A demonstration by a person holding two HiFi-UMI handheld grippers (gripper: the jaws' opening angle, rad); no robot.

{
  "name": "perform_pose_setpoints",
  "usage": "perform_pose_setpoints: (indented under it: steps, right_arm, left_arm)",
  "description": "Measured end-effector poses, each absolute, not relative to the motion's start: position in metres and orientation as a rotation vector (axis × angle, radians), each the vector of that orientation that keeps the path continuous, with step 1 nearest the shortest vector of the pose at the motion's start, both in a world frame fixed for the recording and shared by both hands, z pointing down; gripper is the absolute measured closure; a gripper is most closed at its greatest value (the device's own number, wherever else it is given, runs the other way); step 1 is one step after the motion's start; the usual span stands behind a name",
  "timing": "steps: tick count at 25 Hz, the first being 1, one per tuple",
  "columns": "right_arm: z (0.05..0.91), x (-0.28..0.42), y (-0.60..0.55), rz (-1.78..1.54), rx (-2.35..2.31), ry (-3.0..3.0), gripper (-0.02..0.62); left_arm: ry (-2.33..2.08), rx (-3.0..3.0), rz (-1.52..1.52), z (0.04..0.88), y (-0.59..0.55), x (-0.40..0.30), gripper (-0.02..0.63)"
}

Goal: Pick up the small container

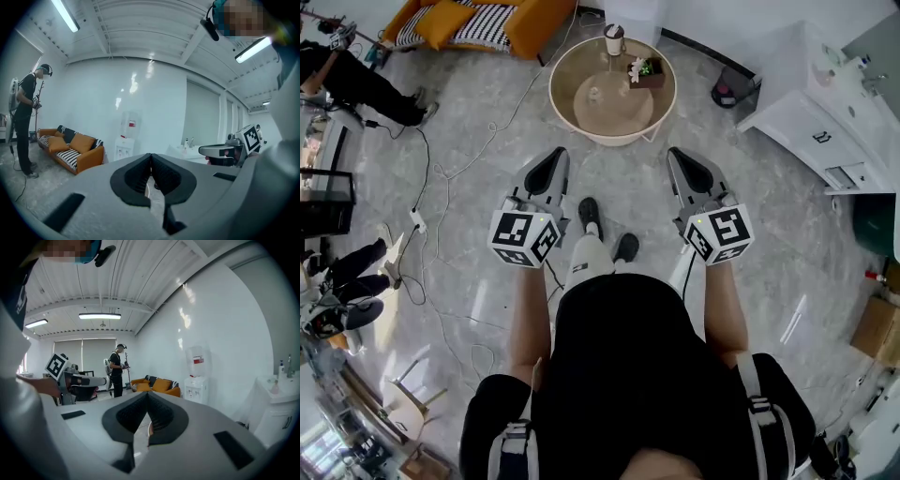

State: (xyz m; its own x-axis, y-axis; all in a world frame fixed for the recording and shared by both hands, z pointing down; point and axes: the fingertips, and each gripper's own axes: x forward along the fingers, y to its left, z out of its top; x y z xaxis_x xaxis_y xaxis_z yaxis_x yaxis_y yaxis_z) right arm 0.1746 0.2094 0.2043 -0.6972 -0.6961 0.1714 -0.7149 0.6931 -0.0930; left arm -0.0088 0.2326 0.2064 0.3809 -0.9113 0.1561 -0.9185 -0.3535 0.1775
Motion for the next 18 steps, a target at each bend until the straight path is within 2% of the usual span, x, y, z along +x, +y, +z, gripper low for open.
perform_pose_setpoints:
  steps: [9,18]
  right_arm:
    - [0.215,0.16,0.167,0.258,1.178,-2.736,0.592]
    - [0.217,0.111,0.091,0.26,1.167,-2.721,0.591]
  left_arm:
    - [-1.589,2.408,0.047,0.219,0.186,-0.023,0.588]
    - [-1.565,2.413,0.023,0.225,0.102,-0.071,0.588]
